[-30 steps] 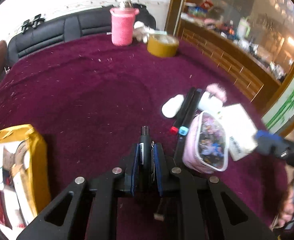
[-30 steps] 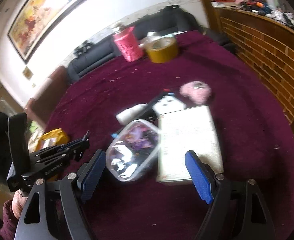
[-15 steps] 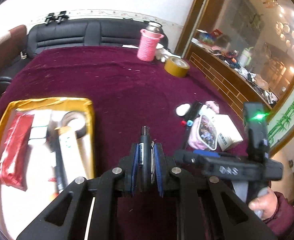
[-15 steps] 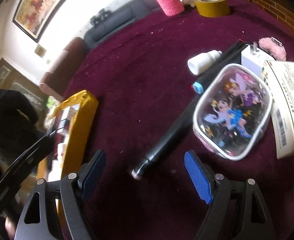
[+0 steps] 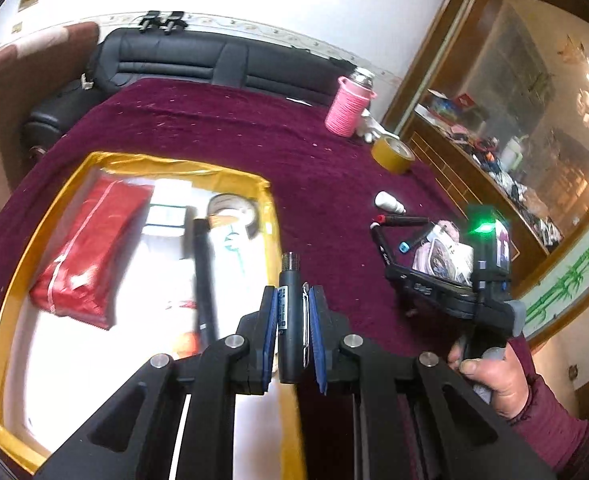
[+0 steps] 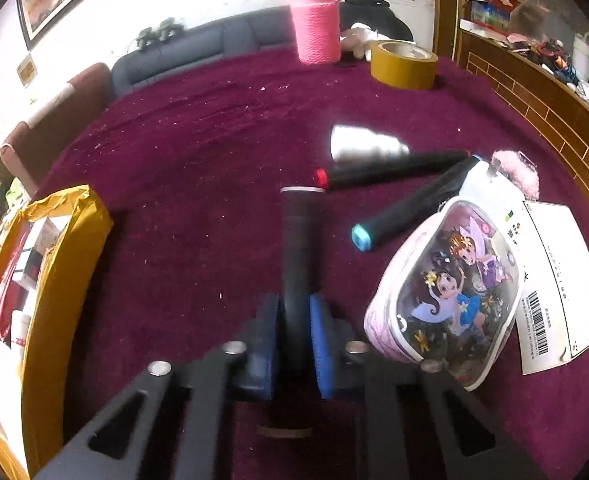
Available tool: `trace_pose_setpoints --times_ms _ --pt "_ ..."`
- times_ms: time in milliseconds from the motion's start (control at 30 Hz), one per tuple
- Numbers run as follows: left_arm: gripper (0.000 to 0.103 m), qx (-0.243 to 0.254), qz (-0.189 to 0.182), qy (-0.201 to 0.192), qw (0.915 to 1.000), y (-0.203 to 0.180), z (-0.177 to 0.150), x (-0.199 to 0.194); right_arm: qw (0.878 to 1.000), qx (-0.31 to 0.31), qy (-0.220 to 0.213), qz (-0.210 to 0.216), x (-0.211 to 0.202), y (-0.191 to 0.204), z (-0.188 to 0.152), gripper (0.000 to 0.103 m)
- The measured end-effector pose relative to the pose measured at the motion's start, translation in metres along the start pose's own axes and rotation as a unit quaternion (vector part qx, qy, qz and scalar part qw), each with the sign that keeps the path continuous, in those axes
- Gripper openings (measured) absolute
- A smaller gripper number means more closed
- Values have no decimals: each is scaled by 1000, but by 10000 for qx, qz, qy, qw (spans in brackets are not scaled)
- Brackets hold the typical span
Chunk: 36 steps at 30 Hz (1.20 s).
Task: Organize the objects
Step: 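Grasp the small black marker with the left tool while the right tool grasps the long black marker, then carry both markers over the tray and open the left tool to drop its marker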
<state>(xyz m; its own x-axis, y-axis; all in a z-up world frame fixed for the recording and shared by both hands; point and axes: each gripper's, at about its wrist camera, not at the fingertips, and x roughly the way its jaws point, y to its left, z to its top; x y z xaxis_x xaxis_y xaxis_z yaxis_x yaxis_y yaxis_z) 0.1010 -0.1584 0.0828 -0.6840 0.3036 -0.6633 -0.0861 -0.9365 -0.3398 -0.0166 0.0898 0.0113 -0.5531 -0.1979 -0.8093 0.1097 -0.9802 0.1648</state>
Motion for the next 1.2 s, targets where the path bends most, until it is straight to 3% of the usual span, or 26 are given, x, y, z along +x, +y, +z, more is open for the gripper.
trace_pose_setpoints --times_ms 400,567,733,1000,1200 --pt "15 -388 403 -77 9984 44 -19 -33 9899 484 170 1321 -36 -1 -10 16" --pt "15 -475 609 32 9970 62 -24 -36 9822 204 176 1860 -64 40 -11 16" --pt "15 -412 830 183 9955 73 -20 -26 9677 -71 614 2442 -66 96 -25 17" --pt "15 -406 1021 456 9929 91 -12 -3 9517 -433 1294 2751 -35 180 -49 17" --pt "15 -537 940 454 9931 99 -14 -1 9483 -417 1589 2716 -4 211 -51 17"
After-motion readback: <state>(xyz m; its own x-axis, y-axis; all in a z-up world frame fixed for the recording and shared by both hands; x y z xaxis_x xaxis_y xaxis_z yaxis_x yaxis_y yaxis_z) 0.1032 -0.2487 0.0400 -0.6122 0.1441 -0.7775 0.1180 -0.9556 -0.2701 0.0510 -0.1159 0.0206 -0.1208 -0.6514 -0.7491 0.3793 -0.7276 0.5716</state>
